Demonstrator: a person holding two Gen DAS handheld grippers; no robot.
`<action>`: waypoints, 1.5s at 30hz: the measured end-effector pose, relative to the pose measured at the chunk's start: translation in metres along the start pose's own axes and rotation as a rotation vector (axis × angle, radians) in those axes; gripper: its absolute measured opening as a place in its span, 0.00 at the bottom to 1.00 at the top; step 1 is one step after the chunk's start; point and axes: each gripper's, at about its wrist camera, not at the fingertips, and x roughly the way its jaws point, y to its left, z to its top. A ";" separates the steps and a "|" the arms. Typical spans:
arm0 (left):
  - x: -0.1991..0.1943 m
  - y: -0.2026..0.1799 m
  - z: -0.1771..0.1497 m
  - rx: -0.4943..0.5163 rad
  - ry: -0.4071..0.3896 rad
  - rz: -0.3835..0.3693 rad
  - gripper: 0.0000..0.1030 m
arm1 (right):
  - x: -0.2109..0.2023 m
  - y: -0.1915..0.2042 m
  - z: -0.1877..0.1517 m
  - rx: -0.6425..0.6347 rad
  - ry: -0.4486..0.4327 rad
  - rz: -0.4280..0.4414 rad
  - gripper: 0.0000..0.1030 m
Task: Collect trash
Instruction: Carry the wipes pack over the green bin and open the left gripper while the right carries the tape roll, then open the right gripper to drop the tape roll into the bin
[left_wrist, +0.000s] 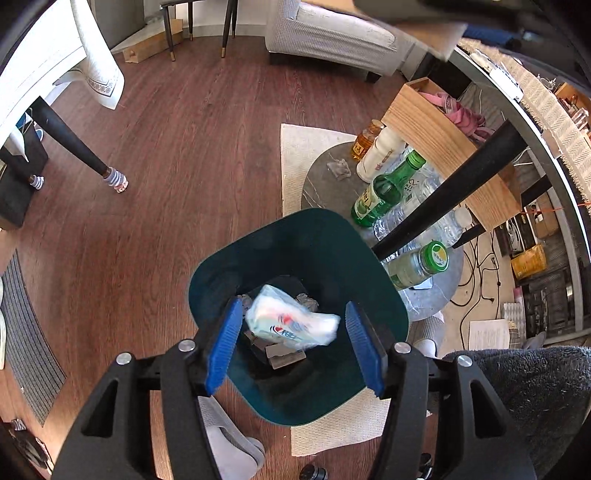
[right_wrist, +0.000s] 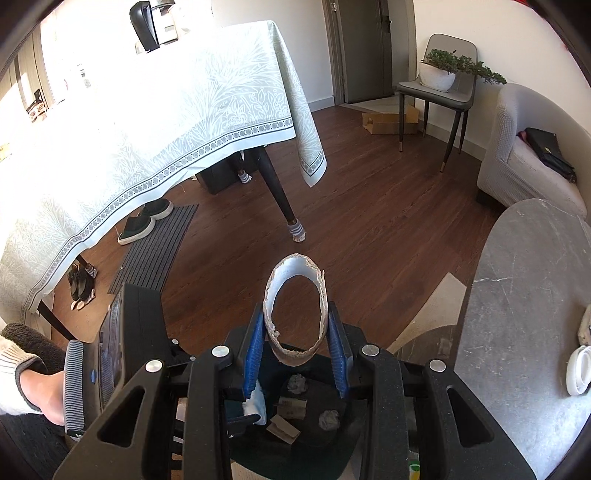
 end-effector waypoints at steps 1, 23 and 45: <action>-0.002 0.003 -0.001 -0.005 -0.004 -0.001 0.59 | 0.004 0.002 0.000 -0.004 0.010 -0.003 0.31; -0.084 0.050 0.018 -0.138 -0.248 -0.065 0.42 | 0.088 0.022 -0.041 -0.084 0.302 -0.020 0.31; -0.138 0.041 0.052 -0.172 -0.420 -0.118 0.33 | 0.113 0.022 -0.103 -0.151 0.524 -0.028 0.49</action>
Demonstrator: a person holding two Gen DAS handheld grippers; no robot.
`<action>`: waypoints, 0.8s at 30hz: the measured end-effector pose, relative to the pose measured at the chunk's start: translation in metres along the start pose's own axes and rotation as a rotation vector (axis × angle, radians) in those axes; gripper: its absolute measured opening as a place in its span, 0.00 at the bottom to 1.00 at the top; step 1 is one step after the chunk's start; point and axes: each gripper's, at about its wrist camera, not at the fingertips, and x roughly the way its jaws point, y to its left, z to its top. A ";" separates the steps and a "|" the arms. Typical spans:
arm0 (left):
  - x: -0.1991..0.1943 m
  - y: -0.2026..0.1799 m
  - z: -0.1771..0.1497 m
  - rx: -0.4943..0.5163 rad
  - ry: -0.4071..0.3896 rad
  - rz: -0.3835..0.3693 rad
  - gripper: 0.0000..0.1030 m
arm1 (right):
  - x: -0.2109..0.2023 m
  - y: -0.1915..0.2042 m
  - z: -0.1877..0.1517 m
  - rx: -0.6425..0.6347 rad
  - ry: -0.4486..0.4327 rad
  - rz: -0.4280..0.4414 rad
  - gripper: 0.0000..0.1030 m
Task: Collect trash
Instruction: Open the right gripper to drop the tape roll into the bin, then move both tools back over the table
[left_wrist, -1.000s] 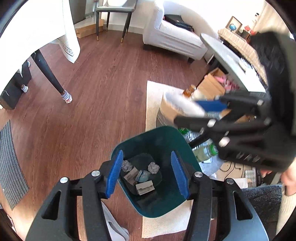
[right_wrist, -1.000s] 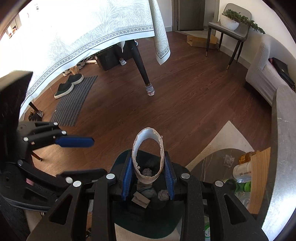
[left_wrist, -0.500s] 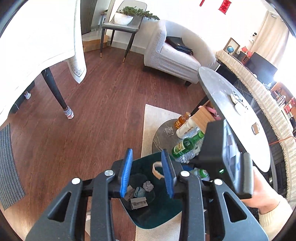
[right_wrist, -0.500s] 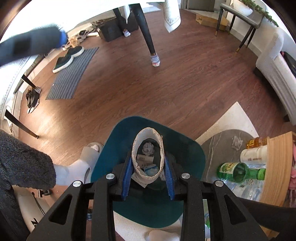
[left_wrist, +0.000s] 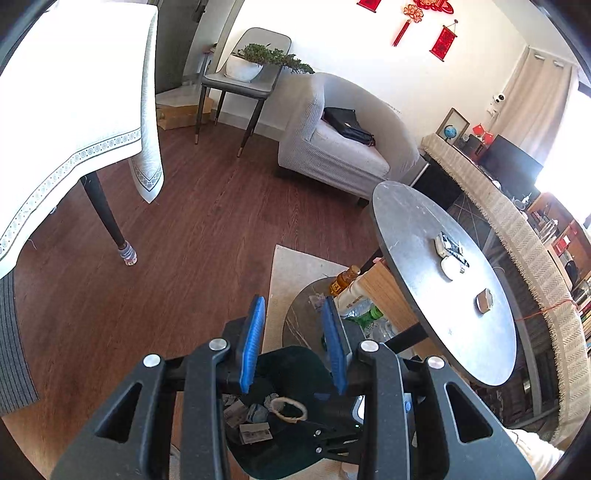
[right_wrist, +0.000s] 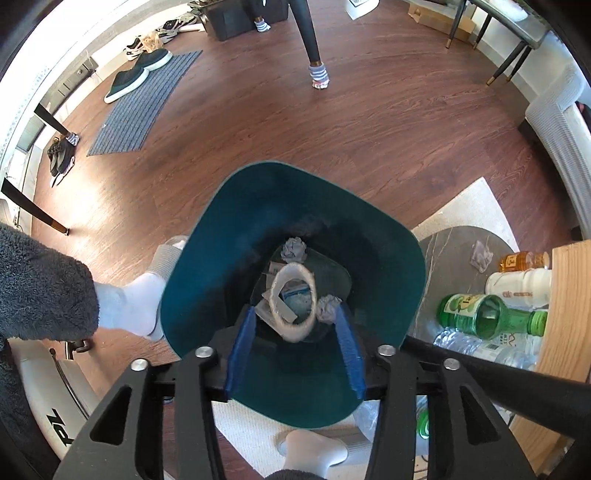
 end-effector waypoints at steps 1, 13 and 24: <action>-0.001 -0.002 0.002 -0.002 -0.007 -0.001 0.33 | -0.002 -0.001 -0.002 0.002 -0.002 -0.002 0.49; -0.003 -0.039 0.021 0.035 -0.098 0.000 0.33 | -0.068 -0.003 -0.011 0.004 -0.219 0.077 0.49; 0.000 -0.074 0.033 0.094 -0.157 -0.004 0.41 | -0.157 -0.025 -0.026 0.078 -0.506 0.053 0.45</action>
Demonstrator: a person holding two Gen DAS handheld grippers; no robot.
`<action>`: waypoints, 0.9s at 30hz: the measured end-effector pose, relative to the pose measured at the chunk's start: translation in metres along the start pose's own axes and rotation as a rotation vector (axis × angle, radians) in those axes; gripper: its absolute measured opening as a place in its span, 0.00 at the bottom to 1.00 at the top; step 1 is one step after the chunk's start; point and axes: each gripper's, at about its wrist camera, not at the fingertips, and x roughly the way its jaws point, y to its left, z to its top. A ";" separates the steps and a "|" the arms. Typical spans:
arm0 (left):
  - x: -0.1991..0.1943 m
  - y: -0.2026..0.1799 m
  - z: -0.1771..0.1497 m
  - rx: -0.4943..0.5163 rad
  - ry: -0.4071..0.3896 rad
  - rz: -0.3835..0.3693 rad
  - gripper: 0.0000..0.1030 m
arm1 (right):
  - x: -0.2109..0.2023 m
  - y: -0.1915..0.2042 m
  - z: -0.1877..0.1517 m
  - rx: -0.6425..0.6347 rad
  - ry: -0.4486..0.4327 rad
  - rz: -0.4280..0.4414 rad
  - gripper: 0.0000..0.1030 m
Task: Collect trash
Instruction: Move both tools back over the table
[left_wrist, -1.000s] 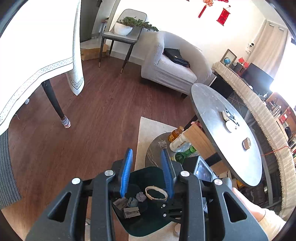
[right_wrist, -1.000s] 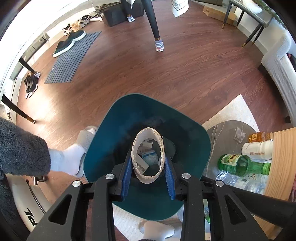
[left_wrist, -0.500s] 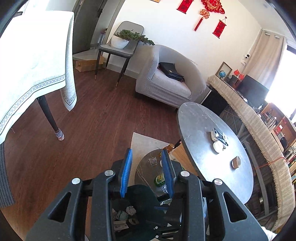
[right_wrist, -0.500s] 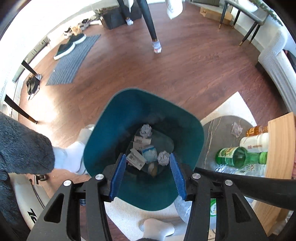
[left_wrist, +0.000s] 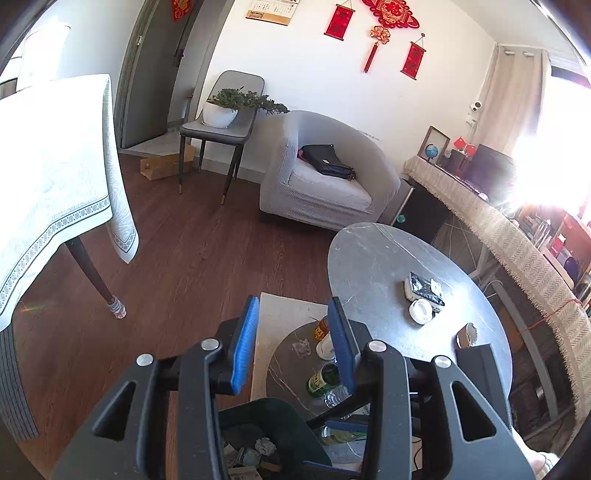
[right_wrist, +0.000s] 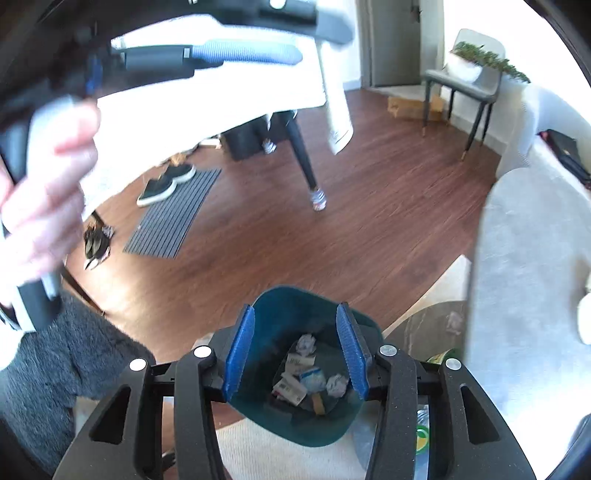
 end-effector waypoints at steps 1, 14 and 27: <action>0.002 -0.003 0.000 -0.003 -0.001 -0.003 0.42 | -0.007 -0.005 0.002 0.012 -0.024 -0.012 0.45; 0.040 -0.047 -0.010 0.040 0.051 -0.031 0.48 | -0.065 -0.093 -0.013 0.182 -0.164 -0.203 0.38; 0.077 -0.123 -0.016 0.215 0.053 -0.100 0.40 | -0.121 -0.166 -0.061 0.320 -0.234 -0.361 0.34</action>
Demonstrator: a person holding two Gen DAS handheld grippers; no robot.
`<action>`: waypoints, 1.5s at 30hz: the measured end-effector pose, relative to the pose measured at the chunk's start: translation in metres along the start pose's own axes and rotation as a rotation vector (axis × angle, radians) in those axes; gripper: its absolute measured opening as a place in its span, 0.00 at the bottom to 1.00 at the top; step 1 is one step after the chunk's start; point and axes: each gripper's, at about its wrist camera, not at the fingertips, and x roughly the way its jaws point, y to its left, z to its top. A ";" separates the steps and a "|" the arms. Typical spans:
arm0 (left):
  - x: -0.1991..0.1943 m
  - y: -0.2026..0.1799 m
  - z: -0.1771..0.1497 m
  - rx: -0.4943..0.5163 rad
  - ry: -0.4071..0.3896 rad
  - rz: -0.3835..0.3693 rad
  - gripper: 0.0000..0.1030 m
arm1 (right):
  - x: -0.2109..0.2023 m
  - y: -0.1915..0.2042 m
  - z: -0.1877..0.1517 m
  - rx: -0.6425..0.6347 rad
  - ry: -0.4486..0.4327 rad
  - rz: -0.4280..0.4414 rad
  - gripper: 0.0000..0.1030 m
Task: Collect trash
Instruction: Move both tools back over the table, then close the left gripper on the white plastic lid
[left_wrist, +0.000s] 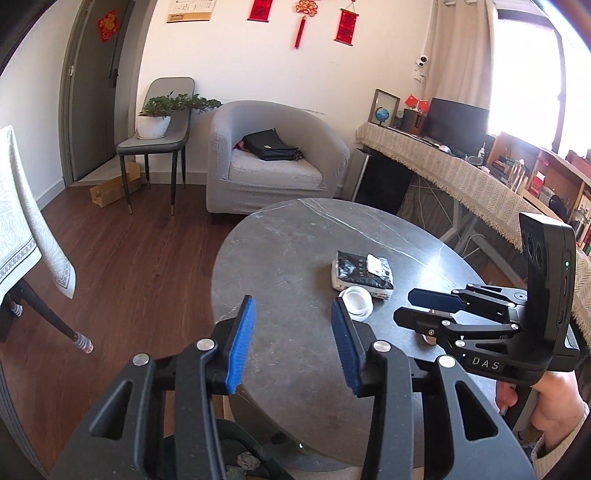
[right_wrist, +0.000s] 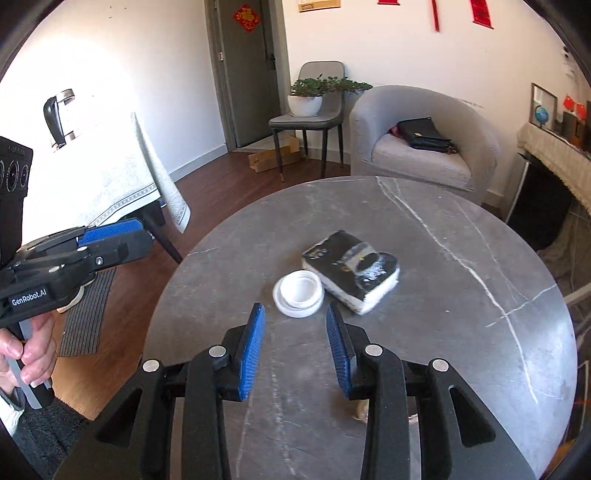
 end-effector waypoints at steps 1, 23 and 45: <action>0.007 -0.005 0.001 0.002 0.008 -0.010 0.39 | -0.001 -0.007 -0.001 0.006 -0.001 -0.009 0.34; 0.094 -0.063 -0.001 0.058 0.094 -0.087 0.20 | -0.017 -0.061 -0.014 0.071 0.000 0.005 0.34; 0.118 -0.056 0.000 0.004 0.160 -0.047 0.00 | -0.019 -0.069 -0.022 0.066 0.031 0.001 0.34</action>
